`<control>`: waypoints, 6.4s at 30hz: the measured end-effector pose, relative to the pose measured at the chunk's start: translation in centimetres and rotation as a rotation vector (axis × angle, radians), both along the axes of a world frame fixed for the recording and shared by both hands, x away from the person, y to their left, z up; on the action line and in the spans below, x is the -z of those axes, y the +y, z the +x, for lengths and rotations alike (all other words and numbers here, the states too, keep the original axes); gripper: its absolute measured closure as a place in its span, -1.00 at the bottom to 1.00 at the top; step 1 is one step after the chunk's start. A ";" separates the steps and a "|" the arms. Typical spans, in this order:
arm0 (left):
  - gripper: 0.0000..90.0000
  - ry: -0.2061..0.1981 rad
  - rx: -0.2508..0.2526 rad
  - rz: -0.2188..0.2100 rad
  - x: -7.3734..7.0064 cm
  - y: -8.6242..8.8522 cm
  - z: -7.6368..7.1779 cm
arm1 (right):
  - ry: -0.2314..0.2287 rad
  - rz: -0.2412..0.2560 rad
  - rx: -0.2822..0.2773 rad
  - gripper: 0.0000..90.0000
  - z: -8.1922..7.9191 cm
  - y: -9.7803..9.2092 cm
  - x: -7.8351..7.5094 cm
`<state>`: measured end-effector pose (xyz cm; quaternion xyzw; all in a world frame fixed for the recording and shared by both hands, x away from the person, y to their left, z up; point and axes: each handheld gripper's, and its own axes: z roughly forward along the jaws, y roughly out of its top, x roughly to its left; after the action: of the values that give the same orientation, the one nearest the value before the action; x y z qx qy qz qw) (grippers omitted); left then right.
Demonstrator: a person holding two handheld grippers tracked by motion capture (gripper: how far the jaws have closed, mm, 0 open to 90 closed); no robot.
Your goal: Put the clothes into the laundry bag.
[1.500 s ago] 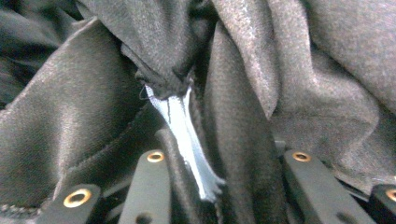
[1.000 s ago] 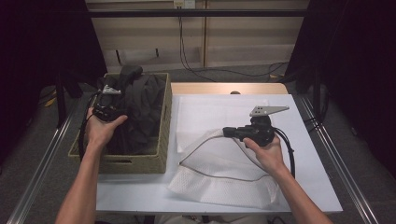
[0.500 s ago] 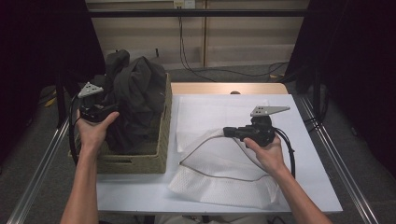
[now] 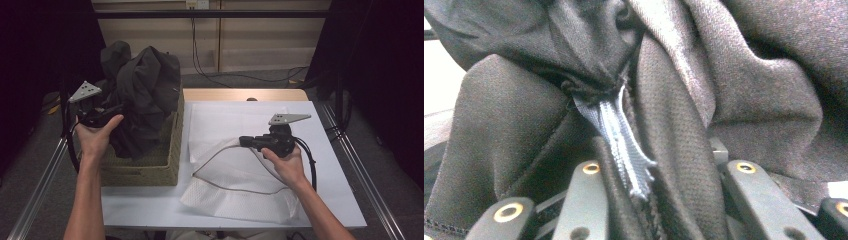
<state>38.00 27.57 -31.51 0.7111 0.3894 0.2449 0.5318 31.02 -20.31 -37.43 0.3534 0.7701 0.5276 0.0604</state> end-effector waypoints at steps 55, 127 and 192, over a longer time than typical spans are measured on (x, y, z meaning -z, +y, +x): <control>0.49 -0.233 0.210 -0.078 -6.5 -3.4 -6.9 | -0.005 -0.001 0.004 1.00 0.1 -0.5 0.0; 0.49 -0.110 0.591 0.016 -0.2 -13.4 -13.7 | 0.036 0.068 0.035 1.00 0.7 -2.0 -0.2; 0.38 0.176 0.800 0.359 12.8 -22.0 -12.4 | -0.010 0.017 0.043 1.00 -0.2 -1.7 -1.0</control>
<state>25.55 5.55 -44.28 0.9049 0.0787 0.0220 0.4177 30.84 -22.01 -36.39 0.3676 0.7576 0.5344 0.0725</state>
